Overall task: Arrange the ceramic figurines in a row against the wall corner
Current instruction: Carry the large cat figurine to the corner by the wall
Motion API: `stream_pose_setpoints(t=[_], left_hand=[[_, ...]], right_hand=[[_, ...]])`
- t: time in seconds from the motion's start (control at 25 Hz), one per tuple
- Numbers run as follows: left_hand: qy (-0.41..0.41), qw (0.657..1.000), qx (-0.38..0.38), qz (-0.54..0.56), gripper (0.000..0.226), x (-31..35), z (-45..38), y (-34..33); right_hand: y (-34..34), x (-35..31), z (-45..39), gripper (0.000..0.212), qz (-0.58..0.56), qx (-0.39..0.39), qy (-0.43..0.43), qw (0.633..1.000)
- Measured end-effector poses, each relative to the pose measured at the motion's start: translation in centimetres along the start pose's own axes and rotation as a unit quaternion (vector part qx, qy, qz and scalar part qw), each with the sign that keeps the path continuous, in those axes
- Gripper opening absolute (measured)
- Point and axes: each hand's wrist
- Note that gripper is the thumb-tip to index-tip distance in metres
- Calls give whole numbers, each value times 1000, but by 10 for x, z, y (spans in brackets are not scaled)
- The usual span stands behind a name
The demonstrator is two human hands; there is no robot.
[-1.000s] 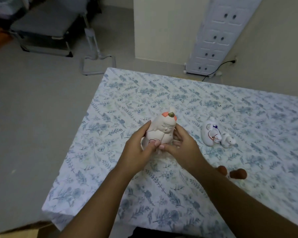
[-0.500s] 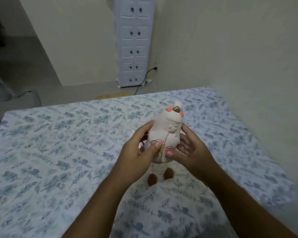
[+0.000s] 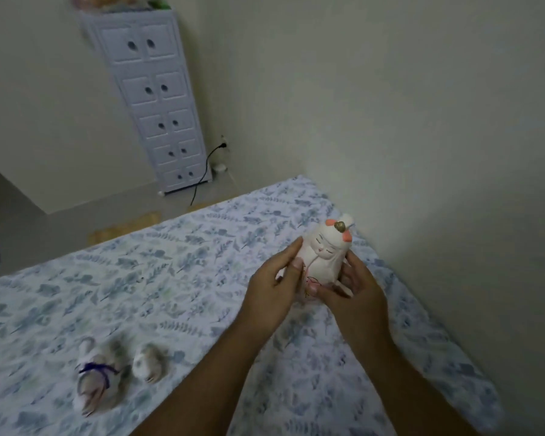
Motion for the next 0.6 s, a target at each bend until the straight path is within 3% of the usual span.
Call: stream_pose_setpoints(t=[0.28,0.6], left_hand=[[27,1000,11,6,37,-40,-154,-66],[29,999,5,15,35,-55,-225,-76]], right_hand=[[24,45,-141,68,27,53,21,998],[7,73,-205,76,50,132,55,989]])
Point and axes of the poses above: each hand's wrist, its own z-axis away from the middle knuckle, its own y-axis out of the back of the hand, x = y × z, and after that the axes turned 1 degree about -y, right-handed
